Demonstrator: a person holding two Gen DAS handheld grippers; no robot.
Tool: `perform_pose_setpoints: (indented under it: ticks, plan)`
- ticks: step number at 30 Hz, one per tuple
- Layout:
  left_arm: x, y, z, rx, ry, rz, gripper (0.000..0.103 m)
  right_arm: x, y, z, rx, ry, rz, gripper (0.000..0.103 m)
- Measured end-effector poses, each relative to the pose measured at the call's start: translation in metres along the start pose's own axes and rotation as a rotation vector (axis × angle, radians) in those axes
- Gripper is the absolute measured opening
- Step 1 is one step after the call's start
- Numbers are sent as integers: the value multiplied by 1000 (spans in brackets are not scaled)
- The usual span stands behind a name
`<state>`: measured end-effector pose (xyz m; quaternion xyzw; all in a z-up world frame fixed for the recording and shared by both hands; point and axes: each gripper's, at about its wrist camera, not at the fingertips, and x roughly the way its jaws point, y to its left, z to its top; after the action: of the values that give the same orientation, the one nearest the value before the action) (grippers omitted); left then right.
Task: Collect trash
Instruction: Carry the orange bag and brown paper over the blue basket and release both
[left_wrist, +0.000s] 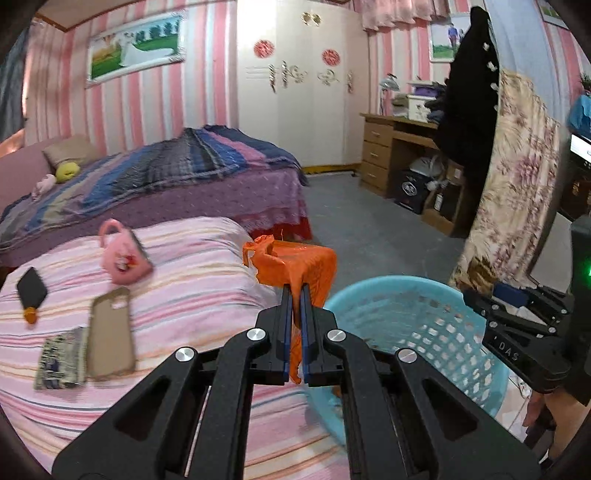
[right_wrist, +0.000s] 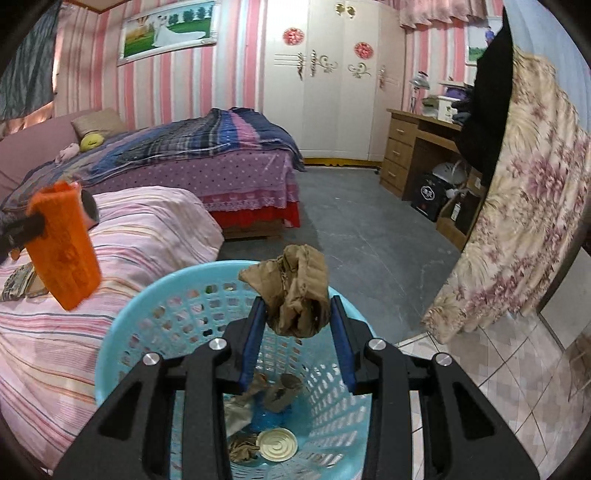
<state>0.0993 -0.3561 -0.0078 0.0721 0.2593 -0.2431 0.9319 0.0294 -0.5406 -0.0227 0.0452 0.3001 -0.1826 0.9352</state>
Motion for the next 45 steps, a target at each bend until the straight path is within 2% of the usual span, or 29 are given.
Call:
perform_pose_setpoints:
  ticks: [8, 13, 14, 15, 16, 17, 20, 23, 27, 31, 33, 34, 35, 37, 39, 41, 45]
  plan:
    - [24, -29, 1, -18, 21, -66, 2, 5, -15, -5, 49, 1, 2, 36]
    - [32, -37, -3, 3, 28, -62, 5, 8, -13, -5, 45, 3, 8, 36]
    - [34, -36, -4, 3, 34, -59, 13, 9, -14, -6, 45, 2, 9, 36]
    - [35, -33, -6, -4, 39, -58, 27, 9, -14, -6, 46, 0, 12, 36]
    - [36, -32, -5, -11, 39, -53, 35, 10, -13, -5, 47, 0, 12, 36]
    - [36, -29, -6, -18, 34, -42, 48, 10, -13, -5, 48, 0, 13, 36]
    - [35, -18, -7, -15, 25, -10, 61, 11, -13, -5, 49, 2, 15, 36]
    - [33, -7, -8, -1, 15, 34, 80, 11, -12, -5, 49, 1, 15, 36]
    - [30, 7, -11, 11, 8, 87, 89, 12, -11, -5, 48, -1, 15, 36]
    - [26, 27, -16, -16, 16, 112, 92, 13, -5, -5, 42, -13, 19, 38]
    - [25, 33, -16, -21, 18, 118, 92, 12, -2, -4, 43, -19, 14, 41]
    - [24, 36, -17, -23, 17, 125, 93, 11, -2, -4, 55, -32, 11, 48]
    - [22, 40, -17, -24, 15, 135, 94, 10, 0, -4, 57, -36, 10, 60]
    - [20, 44, -19, -27, 10, 150, 96, 9, 3, -4, 63, -48, 6, 72]
    - [16, 50, -20, -29, 7, 158, 96, 9, 5, -3, 69, -54, -1, 76]
    - [13, 57, -22, -27, 4, 172, 96, 11, 11, -2, 67, -57, -30, 85]
    - [4, 72, -23, -33, -3, 199, 97, 16, 25, 4, 58, -49, -52, 92]
